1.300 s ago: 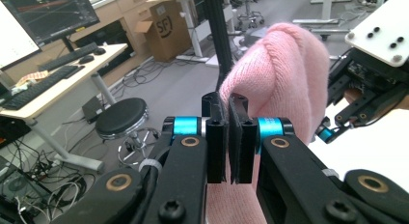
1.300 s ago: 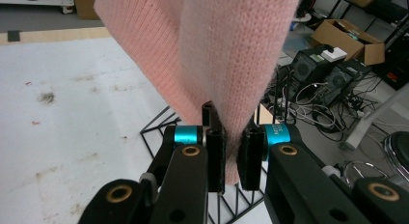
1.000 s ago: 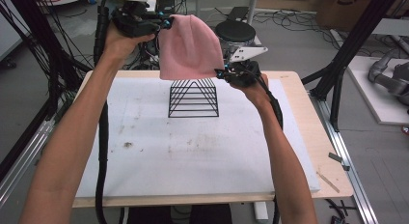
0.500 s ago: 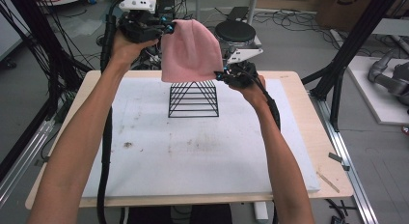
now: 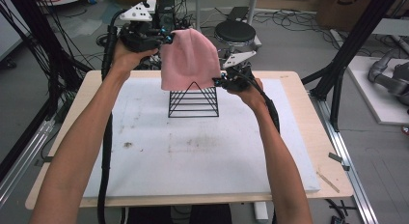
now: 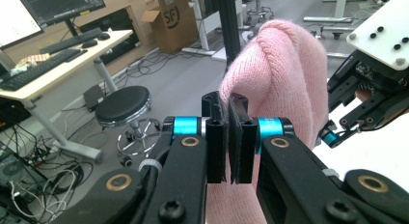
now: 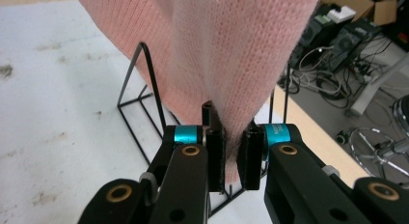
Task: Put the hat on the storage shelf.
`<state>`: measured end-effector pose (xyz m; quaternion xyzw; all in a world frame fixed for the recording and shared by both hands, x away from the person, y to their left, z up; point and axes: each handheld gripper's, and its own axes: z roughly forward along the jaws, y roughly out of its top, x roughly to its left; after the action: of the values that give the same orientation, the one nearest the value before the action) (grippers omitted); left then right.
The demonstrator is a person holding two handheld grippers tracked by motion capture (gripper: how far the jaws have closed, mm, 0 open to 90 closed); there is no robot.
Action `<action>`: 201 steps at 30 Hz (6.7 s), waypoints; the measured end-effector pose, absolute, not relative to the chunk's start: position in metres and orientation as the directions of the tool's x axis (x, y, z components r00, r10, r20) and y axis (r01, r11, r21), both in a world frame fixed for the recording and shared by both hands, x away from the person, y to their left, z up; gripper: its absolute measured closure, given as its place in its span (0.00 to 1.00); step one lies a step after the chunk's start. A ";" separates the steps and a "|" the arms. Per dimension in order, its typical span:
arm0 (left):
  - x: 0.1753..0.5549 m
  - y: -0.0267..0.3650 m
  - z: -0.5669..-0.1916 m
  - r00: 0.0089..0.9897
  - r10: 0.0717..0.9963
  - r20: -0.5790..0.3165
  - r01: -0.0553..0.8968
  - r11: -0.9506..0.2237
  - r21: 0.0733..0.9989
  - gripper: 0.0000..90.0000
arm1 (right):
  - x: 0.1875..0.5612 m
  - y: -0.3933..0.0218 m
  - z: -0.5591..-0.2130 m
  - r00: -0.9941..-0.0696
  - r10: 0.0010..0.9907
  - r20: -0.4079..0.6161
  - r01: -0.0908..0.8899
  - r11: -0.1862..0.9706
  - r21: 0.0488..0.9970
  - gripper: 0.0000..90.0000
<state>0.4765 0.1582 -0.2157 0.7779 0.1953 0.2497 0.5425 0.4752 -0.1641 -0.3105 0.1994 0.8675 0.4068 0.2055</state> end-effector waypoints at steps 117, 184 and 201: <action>0.494 0.140 -0.327 0.837 0.547 0.023 0.275 -0.456 0.847 0.60 | 0.490 -0.180 -0.431 -0.803 0.593 -0.055 0.421 0.630 0.652 0.71; 0.306 0.268 -0.439 0.673 0.734 -0.095 0.285 -0.139 0.948 0.26 | 0.325 -0.307 -0.419 -0.602 0.798 0.025 0.299 0.197 0.934 0.27; 0.294 0.258 -0.469 0.652 0.754 -0.076 0.269 -0.136 0.953 0.26 | 0.315 -0.312 -0.444 -0.565 0.824 0.047 0.307 0.157 0.939 0.26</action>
<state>0.2943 0.2584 -0.4689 0.7211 0.3547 0.2192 0.5533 0.3154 -0.3115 -0.4436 0.3936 0.7182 0.5163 0.2502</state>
